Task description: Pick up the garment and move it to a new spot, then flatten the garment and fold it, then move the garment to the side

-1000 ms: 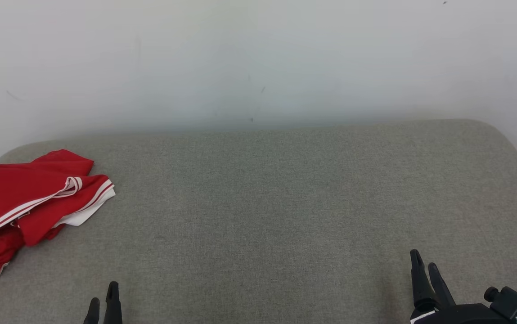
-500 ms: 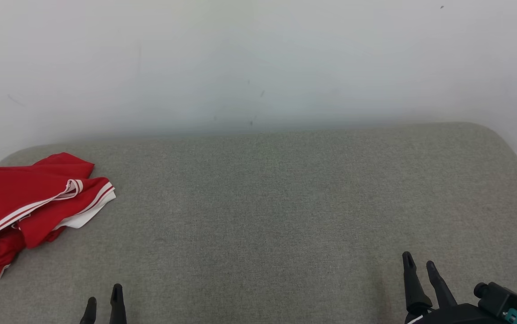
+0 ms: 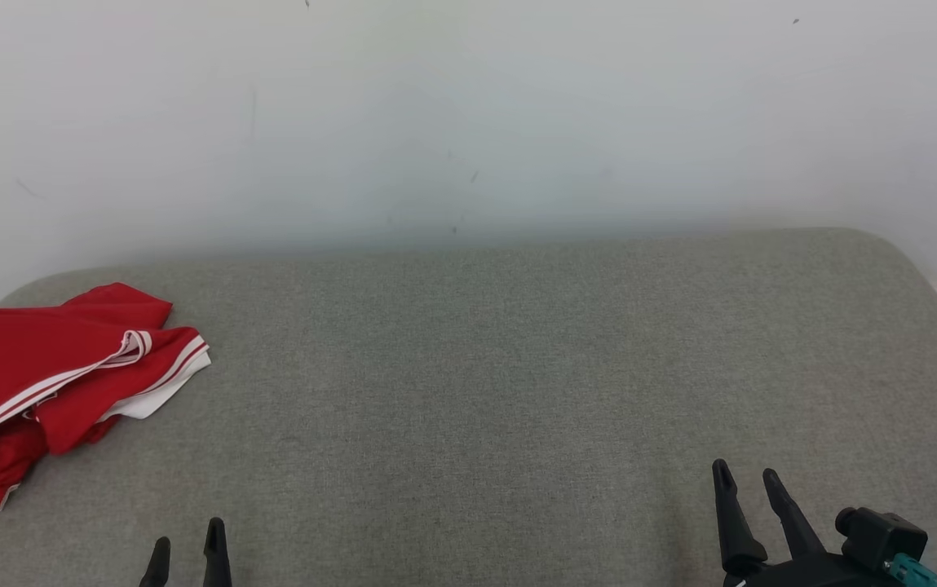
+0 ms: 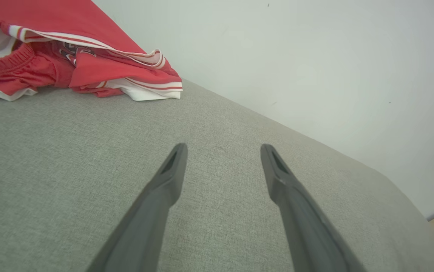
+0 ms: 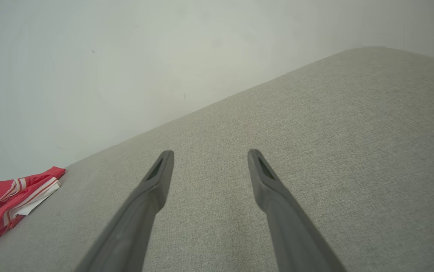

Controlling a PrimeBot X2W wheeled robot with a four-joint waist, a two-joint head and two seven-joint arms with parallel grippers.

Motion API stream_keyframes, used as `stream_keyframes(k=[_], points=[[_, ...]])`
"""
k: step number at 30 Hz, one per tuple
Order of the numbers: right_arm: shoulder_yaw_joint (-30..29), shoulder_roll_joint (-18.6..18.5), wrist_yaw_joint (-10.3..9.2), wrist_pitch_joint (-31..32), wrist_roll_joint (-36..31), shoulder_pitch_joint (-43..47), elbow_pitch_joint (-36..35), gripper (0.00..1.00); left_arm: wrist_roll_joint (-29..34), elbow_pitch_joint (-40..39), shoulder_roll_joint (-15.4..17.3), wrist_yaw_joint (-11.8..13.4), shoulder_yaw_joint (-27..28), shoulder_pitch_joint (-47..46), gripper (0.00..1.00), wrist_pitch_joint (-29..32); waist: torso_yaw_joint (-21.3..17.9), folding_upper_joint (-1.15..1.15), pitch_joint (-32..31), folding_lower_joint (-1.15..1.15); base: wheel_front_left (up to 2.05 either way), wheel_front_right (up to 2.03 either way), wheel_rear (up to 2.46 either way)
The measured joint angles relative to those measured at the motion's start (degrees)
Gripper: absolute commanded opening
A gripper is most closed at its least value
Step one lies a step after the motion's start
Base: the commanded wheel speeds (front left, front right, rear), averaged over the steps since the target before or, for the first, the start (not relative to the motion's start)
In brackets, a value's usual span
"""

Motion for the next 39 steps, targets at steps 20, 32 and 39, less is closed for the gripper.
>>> stream_keyframes(k=[20,32,39], points=[[0.68,0.11,0.00,-1.21,-10.07,0.55,0.63,1.00,10.45,2.74,0.10,-1.11,0.43,-0.70,1.00,-2.38,-0.36,0.00,-1.05,0.00,0.00,0.00,0.00],[1.30,0.13,0.00,-2.09,-15.48,0.51,1.62,1.00,15.21,4.39,0.13,-1.51,0.11,-1.50,1.00,-3.66,-0.47,0.00,-1.38,0.01,0.00,0.00,0.00],[1.26,0.13,0.00,-2.55,-17.62,0.49,1.89,1.00,17.53,4.48,0.15,-1.51,-0.09,-1.51,1.00,-4.24,-0.49,0.00,-1.62,0.01,0.00,0.00,0.00]])
